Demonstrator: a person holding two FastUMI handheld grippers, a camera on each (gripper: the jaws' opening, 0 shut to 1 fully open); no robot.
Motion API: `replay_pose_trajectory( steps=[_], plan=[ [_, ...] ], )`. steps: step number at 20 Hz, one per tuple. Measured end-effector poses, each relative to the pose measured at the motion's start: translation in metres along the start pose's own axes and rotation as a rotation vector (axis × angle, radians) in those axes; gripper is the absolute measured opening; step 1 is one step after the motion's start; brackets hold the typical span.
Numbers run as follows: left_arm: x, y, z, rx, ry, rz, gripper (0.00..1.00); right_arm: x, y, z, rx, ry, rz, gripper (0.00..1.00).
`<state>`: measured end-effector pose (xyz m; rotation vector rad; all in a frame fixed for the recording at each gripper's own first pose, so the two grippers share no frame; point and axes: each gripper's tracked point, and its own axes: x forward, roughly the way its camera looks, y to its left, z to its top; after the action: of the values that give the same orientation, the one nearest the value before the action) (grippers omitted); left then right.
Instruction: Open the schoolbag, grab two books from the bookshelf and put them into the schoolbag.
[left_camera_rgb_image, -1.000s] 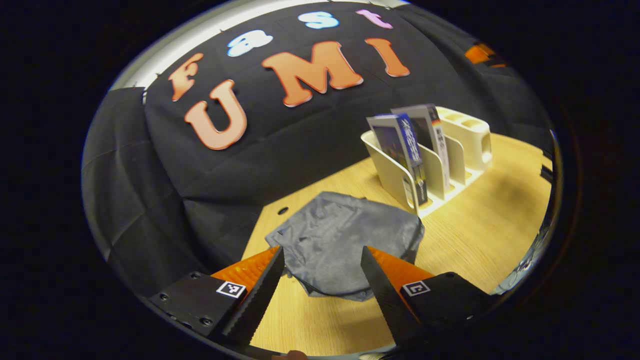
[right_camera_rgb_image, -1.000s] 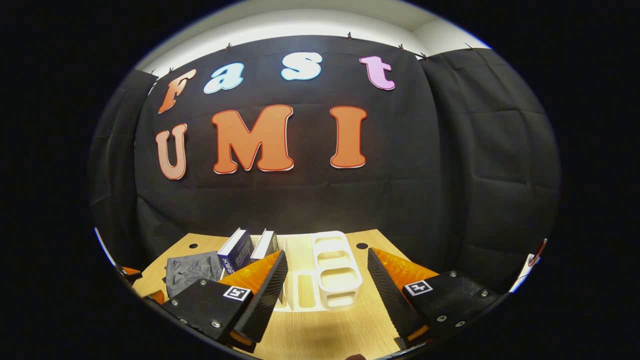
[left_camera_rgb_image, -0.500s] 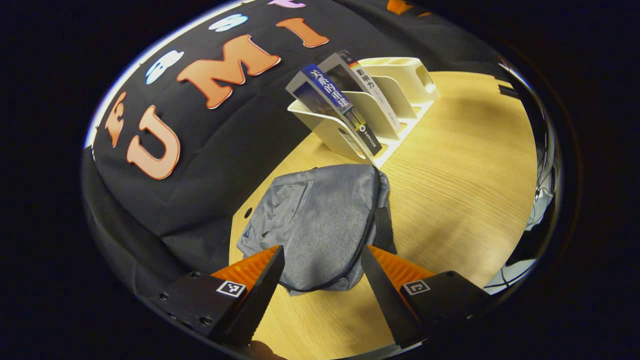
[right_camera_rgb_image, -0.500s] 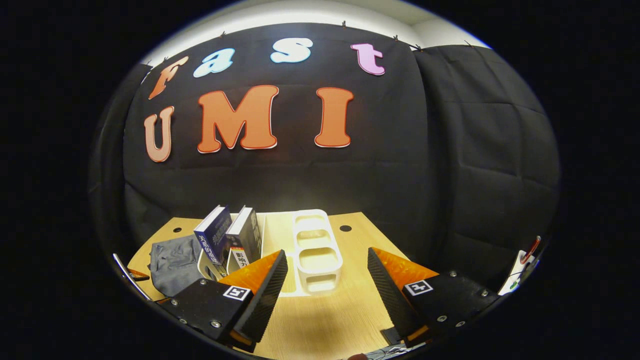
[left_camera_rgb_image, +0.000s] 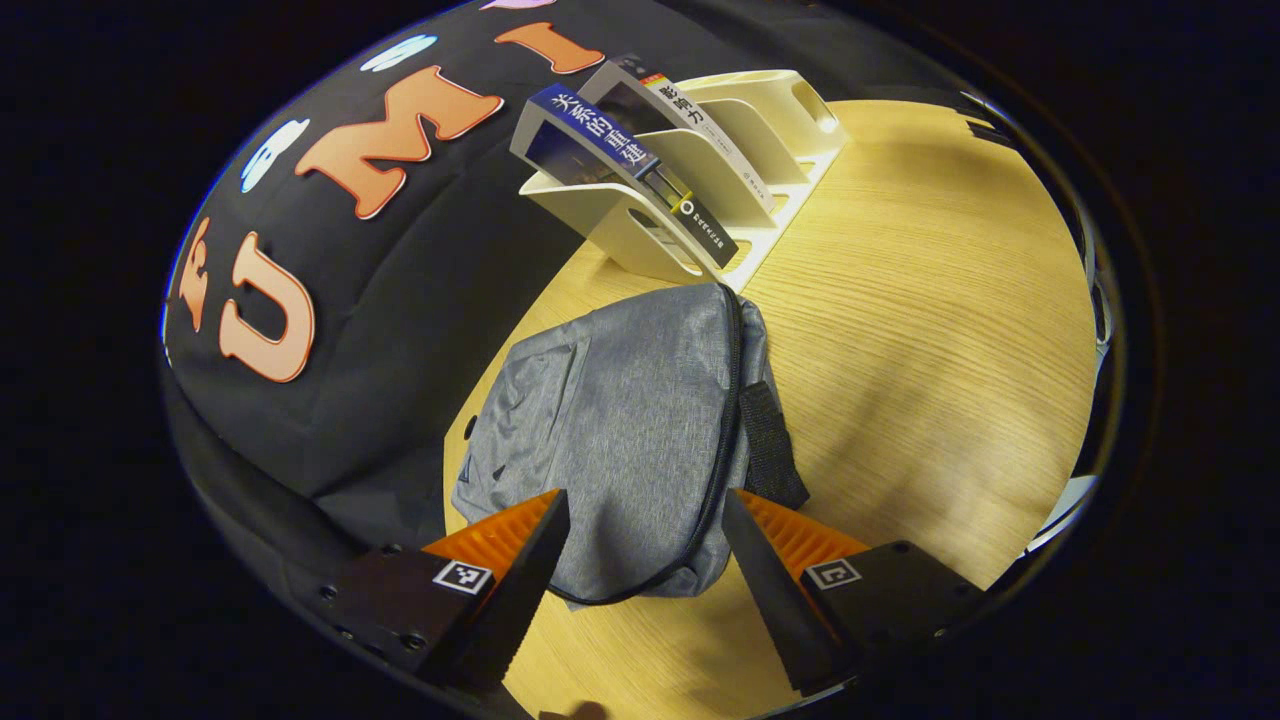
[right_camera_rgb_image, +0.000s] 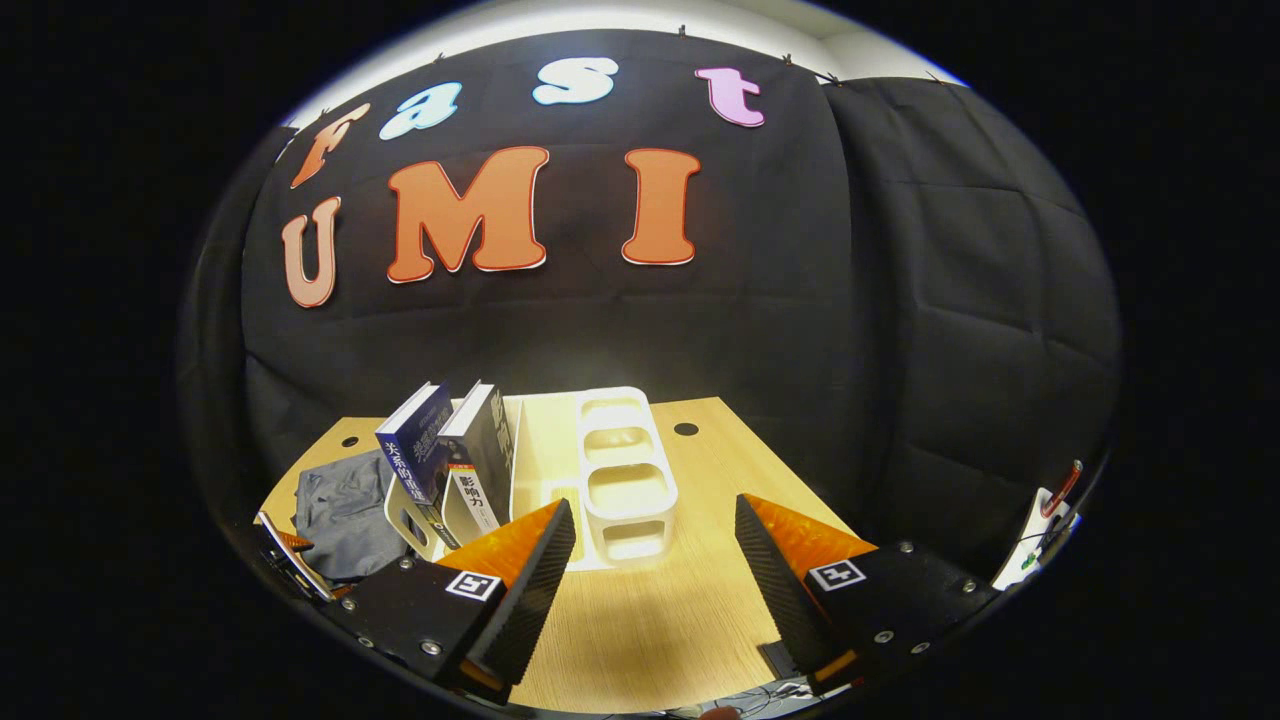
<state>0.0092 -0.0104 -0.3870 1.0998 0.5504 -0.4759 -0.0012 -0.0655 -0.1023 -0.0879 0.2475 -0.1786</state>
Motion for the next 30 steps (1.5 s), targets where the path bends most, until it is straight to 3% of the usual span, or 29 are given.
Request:
replay_pose_trajectory(
  steps=[2,4,8,17,18,19,20,21,22,23,27,30],
  plan=[
    [0.008,-0.004,0.005,0.000,0.006,-0.015,1.00,0.000,0.001,-0.003,0.015,0.015,-0.003,0.96],
    [0.007,-0.008,0.005,0.021,0.005,-0.027,0.83,-0.001,0.009,-0.002,0.037,0.018,0.018,0.96],
    [0.006,-0.011,0.006,0.061,0.005,-0.041,0.70,-0.006,0.013,-0.004,0.030,0.014,0.025,0.96],
    [0.014,0.003,0.018,0.088,0.003,-0.012,0.70,-0.009,-0.004,-0.019,0.082,0.055,-0.019,0.96],
    [0.012,0.003,0.020,0.072,-0.005,-0.021,0.56,-0.008,-0.004,-0.019,0.072,0.051,-0.023,0.96],
    [0.011,0.004,0.022,0.059,-0.010,-0.025,0.59,-0.007,-0.004,-0.019,0.060,0.051,-0.026,0.96],
    [0.012,0.006,0.024,0.053,-0.013,-0.030,0.42,-0.007,-0.004,-0.018,0.054,0.051,-0.026,0.96],
    [0.015,0.006,0.023,0.047,0.001,-0.031,0.36,-0.008,-0.002,-0.017,0.056,0.050,-0.022,0.96],
    [0.016,0.005,0.016,0.035,0.035,-0.040,0.17,-0.007,0.000,-0.017,0.065,0.052,-0.016,0.96],
    [0.018,0.003,0.018,0.026,0.040,-0.047,0.09,-0.008,0.004,-0.018,0.076,0.055,-0.007,0.96],
    [0.010,0.013,0.026,0.039,0.071,-0.092,0.04,-0.012,0.019,-0.018,0.150,0.078,0.055,0.96],
    [0.001,0.032,0.040,-0.052,0.057,-0.130,0.01,-0.015,0.030,-0.020,0.222,0.100,0.103,0.96]
  ],
)
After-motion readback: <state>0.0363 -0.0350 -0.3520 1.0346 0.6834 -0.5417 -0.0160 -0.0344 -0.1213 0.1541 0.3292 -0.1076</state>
